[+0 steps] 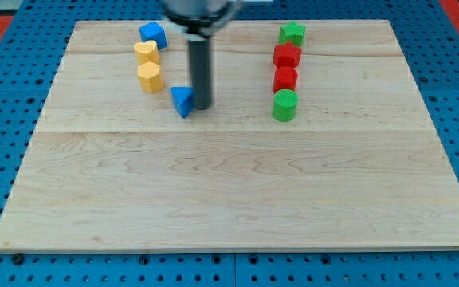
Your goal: Arrange the blue blocks and yellow blocks in a vertical line
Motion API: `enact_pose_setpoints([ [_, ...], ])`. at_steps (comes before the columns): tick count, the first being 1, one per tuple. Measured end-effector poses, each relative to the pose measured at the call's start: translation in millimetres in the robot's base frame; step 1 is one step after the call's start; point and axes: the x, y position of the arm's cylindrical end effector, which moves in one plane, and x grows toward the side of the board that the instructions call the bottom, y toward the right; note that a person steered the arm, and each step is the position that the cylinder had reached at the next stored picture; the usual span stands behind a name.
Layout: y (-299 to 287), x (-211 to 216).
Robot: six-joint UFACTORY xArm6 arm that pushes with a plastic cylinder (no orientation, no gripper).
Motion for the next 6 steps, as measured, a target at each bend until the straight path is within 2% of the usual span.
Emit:
enact_pose_setpoints([
  [1,-28,-7],
  [2,37,26],
  [3,29,131],
  [4,30,147],
  [6,31,153],
])
